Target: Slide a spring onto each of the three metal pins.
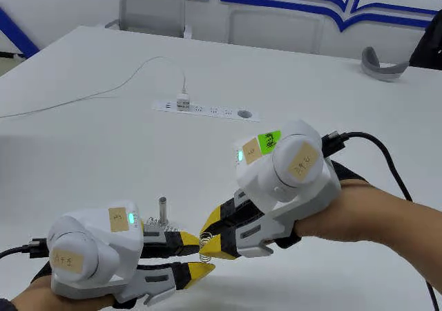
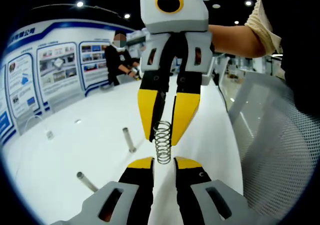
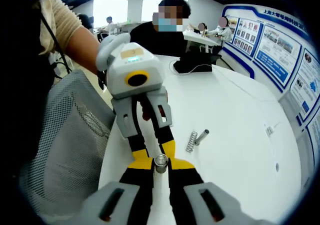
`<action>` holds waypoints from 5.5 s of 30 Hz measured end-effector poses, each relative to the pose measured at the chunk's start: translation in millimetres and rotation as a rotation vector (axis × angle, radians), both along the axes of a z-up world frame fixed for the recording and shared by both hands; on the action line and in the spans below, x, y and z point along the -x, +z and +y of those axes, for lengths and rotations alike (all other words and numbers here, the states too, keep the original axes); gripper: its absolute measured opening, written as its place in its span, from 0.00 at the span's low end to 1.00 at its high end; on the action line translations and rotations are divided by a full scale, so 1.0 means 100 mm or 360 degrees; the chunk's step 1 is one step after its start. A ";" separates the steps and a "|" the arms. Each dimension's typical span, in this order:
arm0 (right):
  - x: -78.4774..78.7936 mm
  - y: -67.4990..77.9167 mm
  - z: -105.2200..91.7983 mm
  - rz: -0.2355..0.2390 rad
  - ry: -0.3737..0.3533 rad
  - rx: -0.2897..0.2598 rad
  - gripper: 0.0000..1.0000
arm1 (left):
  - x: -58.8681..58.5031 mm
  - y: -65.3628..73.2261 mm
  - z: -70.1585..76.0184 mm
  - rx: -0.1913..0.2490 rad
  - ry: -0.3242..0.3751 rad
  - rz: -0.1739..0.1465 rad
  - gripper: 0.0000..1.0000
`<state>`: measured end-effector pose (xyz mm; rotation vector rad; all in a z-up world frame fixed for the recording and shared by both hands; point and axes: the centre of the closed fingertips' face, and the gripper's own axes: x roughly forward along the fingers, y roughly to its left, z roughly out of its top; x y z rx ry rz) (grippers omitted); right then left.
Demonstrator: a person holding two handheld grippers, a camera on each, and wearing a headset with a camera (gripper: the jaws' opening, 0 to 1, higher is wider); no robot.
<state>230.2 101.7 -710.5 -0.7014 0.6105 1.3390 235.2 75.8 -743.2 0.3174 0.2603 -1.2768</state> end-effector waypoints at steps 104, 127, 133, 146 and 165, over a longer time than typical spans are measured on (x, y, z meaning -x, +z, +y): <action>-0.99 -0.18 -0.69 0.0003 -0.0638 -0.0148 0.12 | -0.37 -0.09 0.77 0.0100 0.0478 0.0156 0.54; -1.03 -0.46 -0.67 0.0063 -0.0670 -0.0150 0.12 | -0.36 -0.12 0.78 0.0087 0.0500 0.0179 0.54; -1.01 -0.56 -0.67 0.0083 -0.0672 -0.0139 0.12 | -0.36 -0.13 0.78 0.0086 0.0508 0.0183 0.54; -1.00 -0.59 -0.68 0.0100 -0.0686 -0.0153 0.13 | -0.35 -0.11 0.78 0.0083 0.0518 0.0188 0.53; -0.90 -0.47 -0.76 0.0008 -0.0735 -0.0157 0.19 | -0.33 -0.04 0.82 0.0087 0.0582 0.0185 0.53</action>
